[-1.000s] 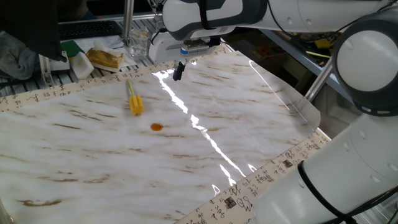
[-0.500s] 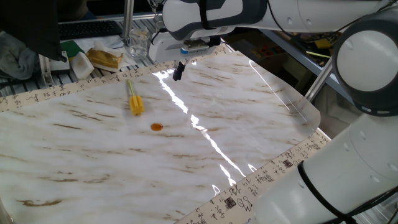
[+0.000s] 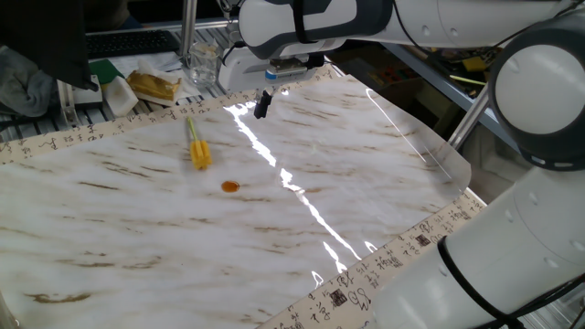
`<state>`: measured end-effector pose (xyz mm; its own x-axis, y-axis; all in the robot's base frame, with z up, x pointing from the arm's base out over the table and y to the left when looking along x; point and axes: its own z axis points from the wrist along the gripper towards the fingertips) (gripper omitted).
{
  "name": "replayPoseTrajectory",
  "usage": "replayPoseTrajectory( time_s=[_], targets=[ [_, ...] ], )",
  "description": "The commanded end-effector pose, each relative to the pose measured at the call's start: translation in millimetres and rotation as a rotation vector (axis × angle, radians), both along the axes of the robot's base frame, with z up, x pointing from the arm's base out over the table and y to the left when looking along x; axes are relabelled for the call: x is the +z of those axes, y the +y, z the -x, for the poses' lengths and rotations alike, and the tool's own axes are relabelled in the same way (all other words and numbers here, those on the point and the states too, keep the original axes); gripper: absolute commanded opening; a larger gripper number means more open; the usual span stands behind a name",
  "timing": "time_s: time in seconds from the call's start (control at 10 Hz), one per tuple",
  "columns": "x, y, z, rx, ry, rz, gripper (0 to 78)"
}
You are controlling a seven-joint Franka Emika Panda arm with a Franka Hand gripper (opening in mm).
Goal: Clean the tabletop with a sponge
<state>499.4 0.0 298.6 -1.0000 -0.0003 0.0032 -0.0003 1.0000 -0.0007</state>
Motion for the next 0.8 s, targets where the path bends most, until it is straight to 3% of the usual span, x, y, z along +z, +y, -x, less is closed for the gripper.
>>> replayPoseTrajectory(
  time_s=[0.1,0.2,0.3,0.8],
  targets=[
    [0.0,0.0,0.0,-0.117,-0.005,-0.141,0.0],
    [0.0,0.0,0.0,-0.112,-0.006,-0.096,0.0],
    [0.0,0.0,0.0,-0.112,-0.006,-0.089,0.0],
    [-3.2,0.8,-0.8,-0.114,0.010,-0.095,0.0]
  ],
)
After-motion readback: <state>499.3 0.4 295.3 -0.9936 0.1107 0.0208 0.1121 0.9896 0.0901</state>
